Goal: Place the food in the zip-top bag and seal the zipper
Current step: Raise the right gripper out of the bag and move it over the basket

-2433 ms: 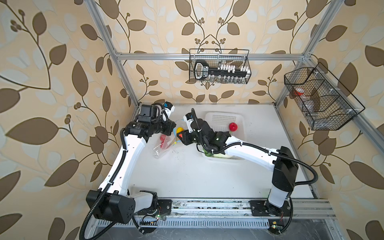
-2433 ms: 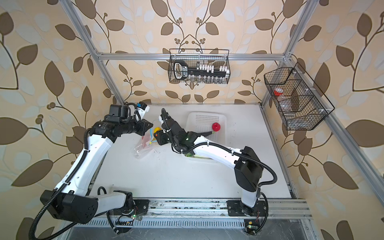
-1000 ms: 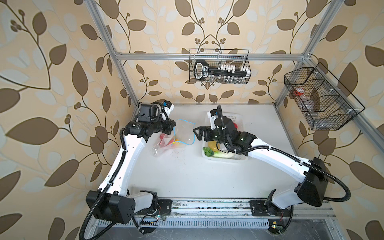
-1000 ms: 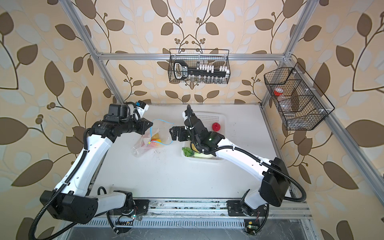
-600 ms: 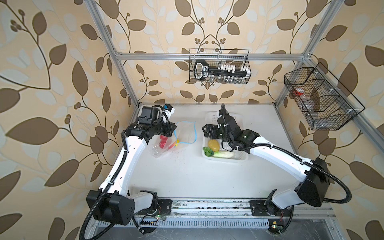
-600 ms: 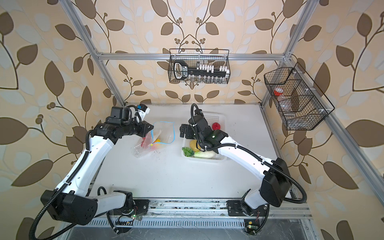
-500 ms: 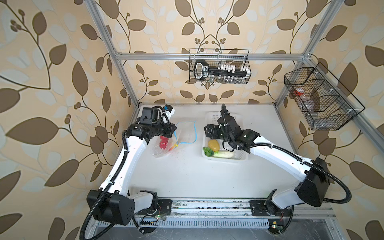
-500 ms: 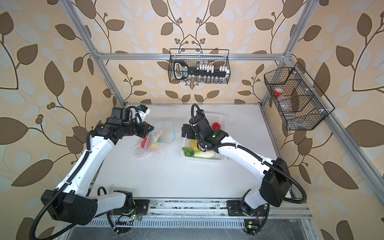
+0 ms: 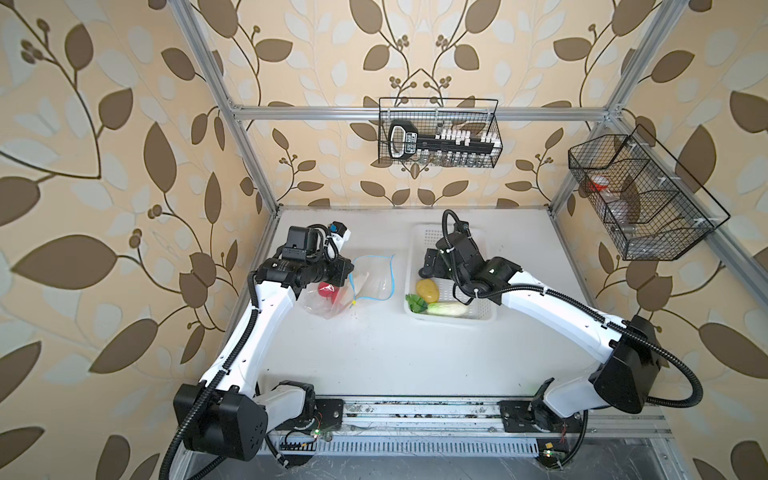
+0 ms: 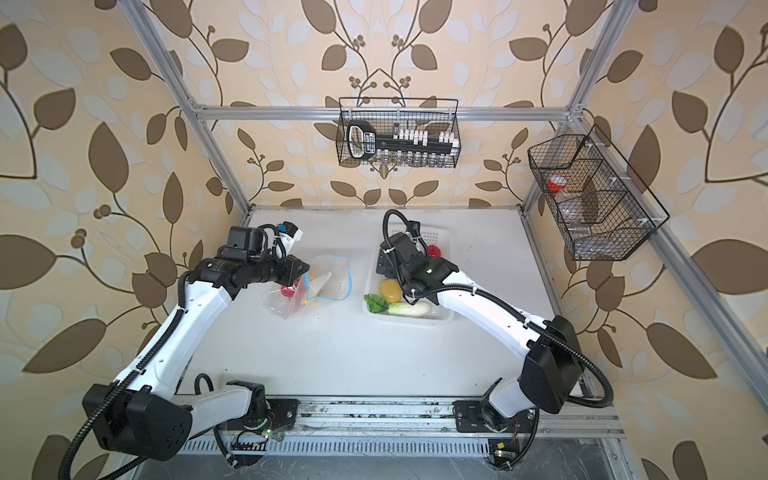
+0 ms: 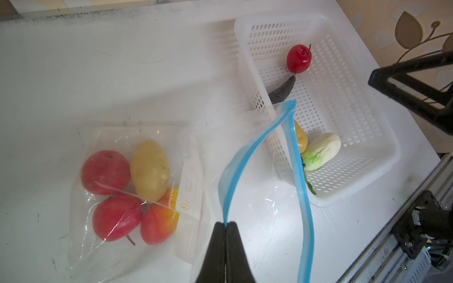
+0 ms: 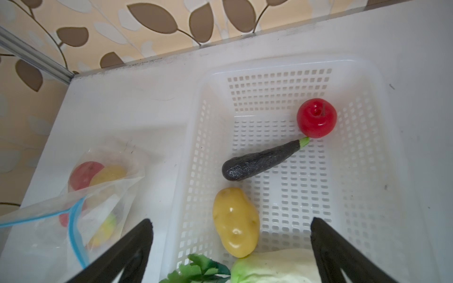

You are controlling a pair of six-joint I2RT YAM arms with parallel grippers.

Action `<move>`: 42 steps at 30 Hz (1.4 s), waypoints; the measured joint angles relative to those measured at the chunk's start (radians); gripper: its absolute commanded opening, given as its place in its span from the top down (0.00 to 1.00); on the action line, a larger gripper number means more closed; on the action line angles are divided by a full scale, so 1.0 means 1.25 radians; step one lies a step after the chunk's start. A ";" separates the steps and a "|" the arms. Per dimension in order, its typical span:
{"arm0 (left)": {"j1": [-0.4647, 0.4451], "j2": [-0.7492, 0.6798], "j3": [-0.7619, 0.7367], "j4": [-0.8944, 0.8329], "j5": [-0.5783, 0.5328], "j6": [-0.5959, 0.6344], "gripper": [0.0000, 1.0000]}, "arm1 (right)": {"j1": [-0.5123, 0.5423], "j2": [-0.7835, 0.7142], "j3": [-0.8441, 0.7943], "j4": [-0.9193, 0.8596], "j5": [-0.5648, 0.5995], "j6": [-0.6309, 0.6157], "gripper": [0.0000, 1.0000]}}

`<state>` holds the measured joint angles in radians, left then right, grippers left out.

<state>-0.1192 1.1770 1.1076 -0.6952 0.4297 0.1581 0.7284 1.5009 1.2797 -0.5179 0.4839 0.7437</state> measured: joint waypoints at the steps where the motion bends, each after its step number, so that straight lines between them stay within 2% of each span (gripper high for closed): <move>1: 0.000 -0.002 -0.004 0.000 0.000 -0.001 1.00 | -0.002 0.000 -0.004 0.002 0.008 -0.001 0.00; 12: 0.000 -0.038 -0.041 0.028 0.000 -0.016 1.00 | -0.051 0.004 -0.036 -0.002 -0.005 -0.019 0.00; 25: 0.003 -0.046 -0.084 0.041 0.009 -0.031 1.00 | -0.082 0.064 -0.036 -0.015 -0.010 -0.023 0.00; 42: 0.092 -0.043 -0.084 0.045 0.035 -0.073 1.00 | -0.177 0.125 -0.036 0.003 -0.031 -0.060 0.00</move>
<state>-0.0040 1.1236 1.0023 -0.6384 0.4736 0.0666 0.5072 1.6577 1.2343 -0.5144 0.4450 0.6682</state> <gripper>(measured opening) 0.049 0.998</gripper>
